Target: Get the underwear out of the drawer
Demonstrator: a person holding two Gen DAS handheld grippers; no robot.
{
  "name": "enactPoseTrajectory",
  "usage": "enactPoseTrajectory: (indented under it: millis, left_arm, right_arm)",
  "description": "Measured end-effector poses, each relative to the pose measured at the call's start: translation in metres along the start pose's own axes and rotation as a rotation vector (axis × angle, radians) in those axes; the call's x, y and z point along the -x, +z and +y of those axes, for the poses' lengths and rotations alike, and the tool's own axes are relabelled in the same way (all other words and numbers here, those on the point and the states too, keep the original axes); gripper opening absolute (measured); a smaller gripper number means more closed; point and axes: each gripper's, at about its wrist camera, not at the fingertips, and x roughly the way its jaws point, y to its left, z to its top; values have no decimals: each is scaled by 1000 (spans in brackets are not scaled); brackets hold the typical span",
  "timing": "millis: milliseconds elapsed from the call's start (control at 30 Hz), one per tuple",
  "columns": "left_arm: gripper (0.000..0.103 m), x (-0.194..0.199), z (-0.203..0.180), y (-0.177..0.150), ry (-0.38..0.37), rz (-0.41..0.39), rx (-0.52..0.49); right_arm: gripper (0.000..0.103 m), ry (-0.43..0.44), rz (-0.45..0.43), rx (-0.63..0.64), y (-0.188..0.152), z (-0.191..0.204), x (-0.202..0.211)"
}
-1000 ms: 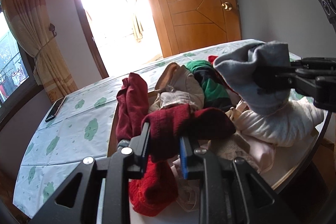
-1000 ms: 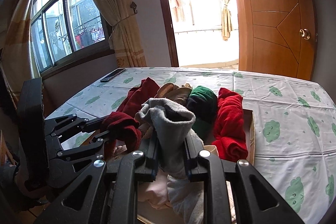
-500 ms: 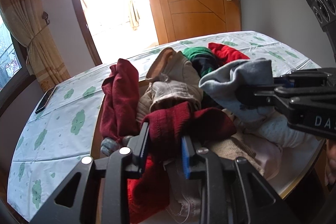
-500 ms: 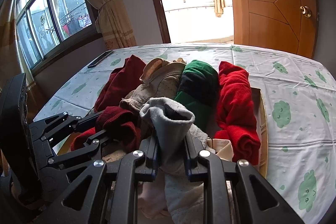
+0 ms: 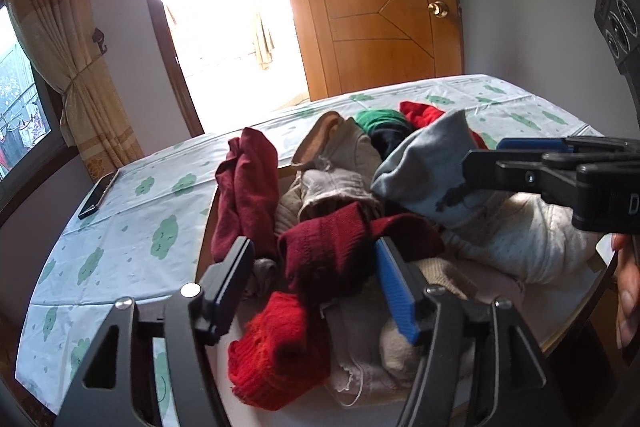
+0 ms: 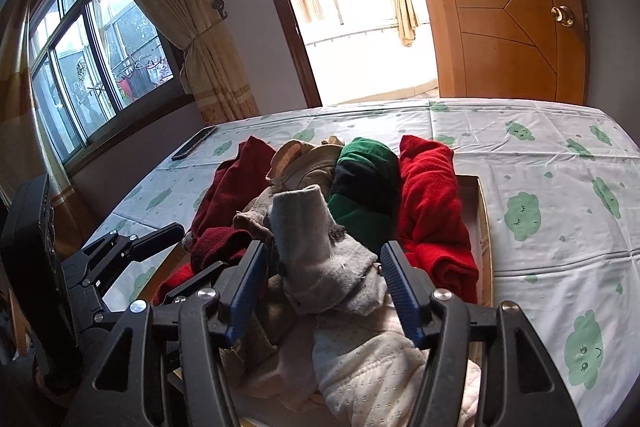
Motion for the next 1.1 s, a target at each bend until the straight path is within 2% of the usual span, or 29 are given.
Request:
enactPoseTrajectory:
  millis: [300,500,533,633,667,900,1100]
  left_arm:
    - [73,33,4,-2,-25,-56,30]
    - [77,64,9,-13,-52,-96,61]
    - [79,69,9,-15,-57,-99,66]
    - [95,78,11,-18,-42,-113,86]
    - [98,80,11,-19,-43,-117,90]
    - [99,98,8,-22,-53,-142,104]
    - [99,101,6,-23,-55,-136,105]
  right_arm:
    - [63,5,-61,12,-10,5,35]
    - [71,20,-130,9,-24,8,76]
    - [72,21,-143,11,-25,8,82]
    - [74,22,-171,13,-29,10,93]
    - [74,24,-174,13,-28,11,95]
    - [74,28,-210,34,-31,19,108]
    - [75,35,-198,50,-34,24,105]
